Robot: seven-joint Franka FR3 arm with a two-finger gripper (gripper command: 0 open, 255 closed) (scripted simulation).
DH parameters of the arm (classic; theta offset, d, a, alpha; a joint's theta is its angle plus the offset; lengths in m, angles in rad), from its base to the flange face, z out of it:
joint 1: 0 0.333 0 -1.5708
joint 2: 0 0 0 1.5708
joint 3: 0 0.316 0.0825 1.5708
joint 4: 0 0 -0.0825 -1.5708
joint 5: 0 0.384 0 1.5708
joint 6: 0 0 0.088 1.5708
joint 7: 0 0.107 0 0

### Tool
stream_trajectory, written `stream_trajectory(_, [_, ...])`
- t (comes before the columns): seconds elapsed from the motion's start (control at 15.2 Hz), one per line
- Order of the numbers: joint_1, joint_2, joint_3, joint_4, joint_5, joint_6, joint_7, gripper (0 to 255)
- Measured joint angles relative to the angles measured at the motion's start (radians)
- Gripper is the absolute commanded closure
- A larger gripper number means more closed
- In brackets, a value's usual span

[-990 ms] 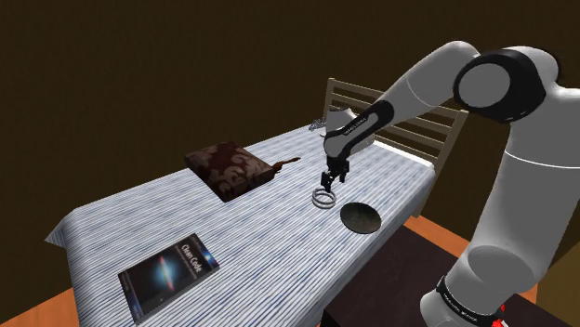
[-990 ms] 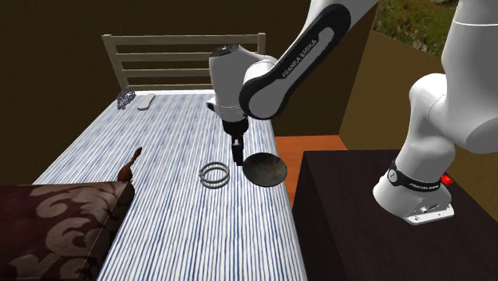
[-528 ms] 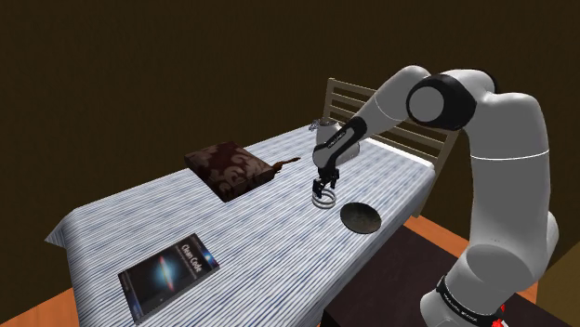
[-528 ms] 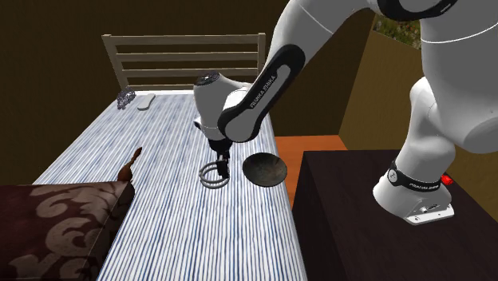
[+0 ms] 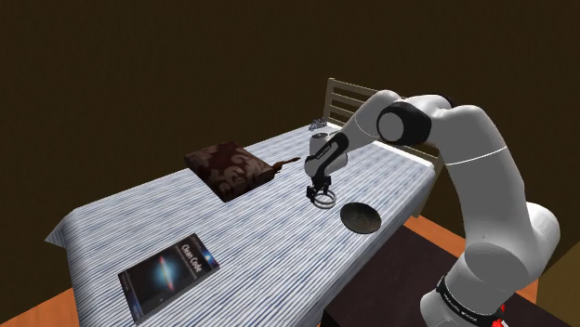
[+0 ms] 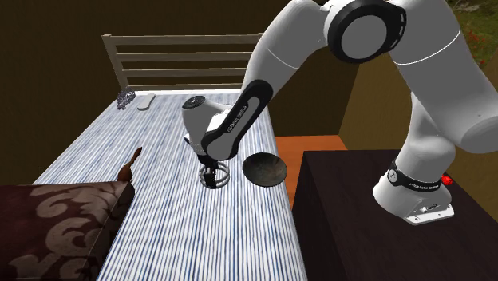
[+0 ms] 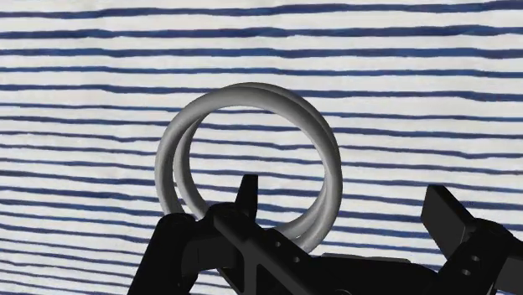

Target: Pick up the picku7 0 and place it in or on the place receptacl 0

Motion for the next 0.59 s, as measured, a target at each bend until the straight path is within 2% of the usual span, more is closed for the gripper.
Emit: stream_trajectory(0.59, [-0.007, 0.097, 0.003, 0.053, 0.003, 0.045, -0.001, 0])
